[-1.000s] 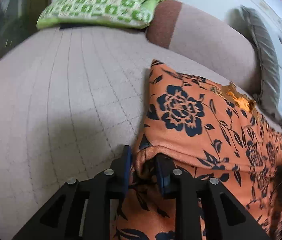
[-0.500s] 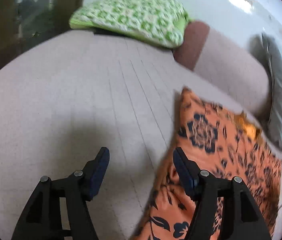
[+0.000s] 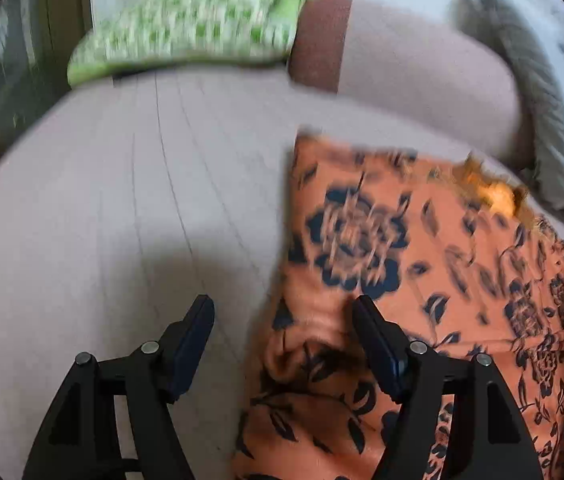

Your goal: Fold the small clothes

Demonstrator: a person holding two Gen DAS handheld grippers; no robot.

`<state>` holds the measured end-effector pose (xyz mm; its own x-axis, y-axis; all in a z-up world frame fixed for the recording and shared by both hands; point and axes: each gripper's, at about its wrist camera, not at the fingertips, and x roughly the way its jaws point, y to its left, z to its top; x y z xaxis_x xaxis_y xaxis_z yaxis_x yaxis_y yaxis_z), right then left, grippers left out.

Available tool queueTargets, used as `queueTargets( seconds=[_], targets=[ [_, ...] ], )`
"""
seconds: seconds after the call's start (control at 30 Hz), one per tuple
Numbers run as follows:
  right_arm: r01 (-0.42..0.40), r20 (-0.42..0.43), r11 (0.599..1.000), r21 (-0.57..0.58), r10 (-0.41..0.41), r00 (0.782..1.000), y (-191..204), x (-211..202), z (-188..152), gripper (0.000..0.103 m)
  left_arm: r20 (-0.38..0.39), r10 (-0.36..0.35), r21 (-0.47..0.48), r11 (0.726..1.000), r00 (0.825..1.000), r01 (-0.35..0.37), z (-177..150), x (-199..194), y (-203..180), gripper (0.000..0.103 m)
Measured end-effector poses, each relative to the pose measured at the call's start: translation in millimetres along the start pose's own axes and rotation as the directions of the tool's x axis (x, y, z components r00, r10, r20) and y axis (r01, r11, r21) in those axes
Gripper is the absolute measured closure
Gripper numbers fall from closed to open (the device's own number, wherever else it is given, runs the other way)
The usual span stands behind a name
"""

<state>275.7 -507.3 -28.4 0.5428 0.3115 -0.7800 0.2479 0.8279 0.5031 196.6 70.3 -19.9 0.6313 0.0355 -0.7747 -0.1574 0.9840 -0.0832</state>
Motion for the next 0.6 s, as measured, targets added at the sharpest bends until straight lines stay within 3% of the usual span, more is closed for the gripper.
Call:
queueTargets(
  seconds=[0.1, 0.13, 0.2, 0.23, 0.27, 0.33, 0.43, 0.5, 0.53, 0.57, 0.6],
  targets=[
    [-0.091, -0.009, 0.99, -0.111, 0.091, 0.996, 42, 18, 13, 0.036, 0.086, -0.025, -0.012, 1.0, 0.996, 0.026, 4, -16, 2, 0.03],
    [-0.134, -0.053, 0.984, -0.121, 0.129, 0.99, 51, 36, 17, 0.032, 0.091, -0.048, -0.007, 0.999, 0.995, 0.049, 6, -16, 1, 0.03],
    [-0.18, -0.184, 0.981, -0.076, 0.164, 0.969, 48, 78, 21, 0.032, 0.032, -0.057, -0.006, 0.998, 0.998, 0.057, 7, 2, -2, 0.029],
    [-0.143, -0.24, 0.989, -0.042, 0.129, 0.962, 40, 105, 21, 0.032, -0.029, -0.037, 0.003, 0.999, 0.999, 0.037, 4, 17, -7, 0.029],
    [-0.165, -0.206, 0.986, 0.021, 0.165, 0.965, 30, 109, 23, 0.033, -0.105, -0.013, 0.011, 1.0, 0.994, 0.014, -2, 38, -5, 0.027],
    [-0.169, -0.144, 0.983, 0.079, 0.179, 0.973, 33, 99, 28, 0.033, -0.069, -0.01, -0.017, 1.0, 0.998, 0.009, 1, 32, 0, 0.026],
    [-0.254, -0.1, 0.965, -0.06, 0.247, 0.964, 59, 90, 35, 0.03, -0.066, 0.004, -0.007, 1.0, 0.998, -0.004, 7, 28, -2, 0.026],
    [-0.081, -0.121, 0.995, -0.062, 0.073, 0.99, 45, 110, 40, 0.03, -0.092, -0.01, -0.014, 1.0, 0.996, 0.009, 7, 37, -4, 0.025],
    [-0.094, -0.119, 0.994, 0.059, 0.1, 0.988, 24, 115, 41, 0.037, -0.087, -0.018, -0.02, 1.0, 0.996, 0.016, 7, 39, -3, 0.025],
    [-0.138, -0.072, 0.982, 0.127, 0.148, 0.986, 17, 102, 41, 0.038, -0.088, -0.021, -0.025, 1.0, 0.996, 0.019, 8, 40, 0, 0.025],
    [-0.123, -0.063, 0.985, 0.124, 0.132, 0.989, 20, 94, 41, 0.037, -0.082, -0.03, -0.043, 0.999, 0.996, 0.027, 10, 38, 4, 0.025]
  ],
)
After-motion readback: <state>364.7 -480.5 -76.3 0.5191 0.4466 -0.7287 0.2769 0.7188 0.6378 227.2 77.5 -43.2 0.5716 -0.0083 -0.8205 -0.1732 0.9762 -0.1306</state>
